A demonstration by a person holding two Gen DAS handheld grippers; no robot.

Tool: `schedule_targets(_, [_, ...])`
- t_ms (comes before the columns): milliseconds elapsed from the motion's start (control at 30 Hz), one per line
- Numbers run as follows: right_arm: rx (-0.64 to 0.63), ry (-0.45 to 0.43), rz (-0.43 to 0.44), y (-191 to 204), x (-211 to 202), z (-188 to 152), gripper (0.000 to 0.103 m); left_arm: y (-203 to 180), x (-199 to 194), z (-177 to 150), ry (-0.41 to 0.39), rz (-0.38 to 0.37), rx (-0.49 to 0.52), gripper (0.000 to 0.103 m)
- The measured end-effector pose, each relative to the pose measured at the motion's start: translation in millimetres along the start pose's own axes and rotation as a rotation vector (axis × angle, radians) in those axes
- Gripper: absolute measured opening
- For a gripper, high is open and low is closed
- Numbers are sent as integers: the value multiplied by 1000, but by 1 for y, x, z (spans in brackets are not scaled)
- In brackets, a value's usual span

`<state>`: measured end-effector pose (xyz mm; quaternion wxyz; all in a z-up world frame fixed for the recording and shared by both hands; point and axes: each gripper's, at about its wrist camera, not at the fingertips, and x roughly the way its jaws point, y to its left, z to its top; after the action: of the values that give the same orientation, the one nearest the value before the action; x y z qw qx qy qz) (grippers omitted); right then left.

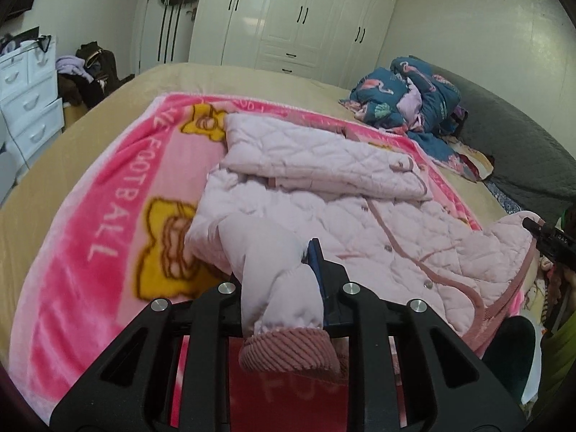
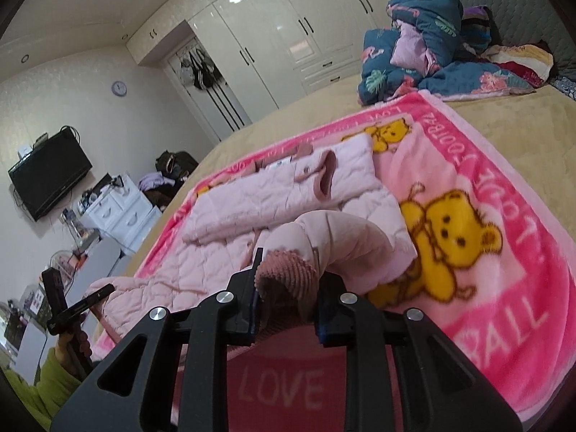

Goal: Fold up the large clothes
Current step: 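Lift the held hem with both tools and fold it over toward the collar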

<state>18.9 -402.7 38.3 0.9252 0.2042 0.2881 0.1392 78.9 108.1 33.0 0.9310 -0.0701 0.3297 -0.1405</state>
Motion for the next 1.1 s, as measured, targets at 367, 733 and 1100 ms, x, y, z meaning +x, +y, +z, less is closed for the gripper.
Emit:
schedule_targets(367, [30, -38, -16, -4, 15, 22, 21, -3, 15, 22, -19, 30, 10, 14])
schedule_targets(733, [-78, -90, -91, 9, 35, 42, 21, -3, 34, 49, -52, 34, -3, 14])
schedule_targets(1100, [11, -103, -58, -9, 50, 64, 21, -3, 47, 72, -64, 46, -4, 15])
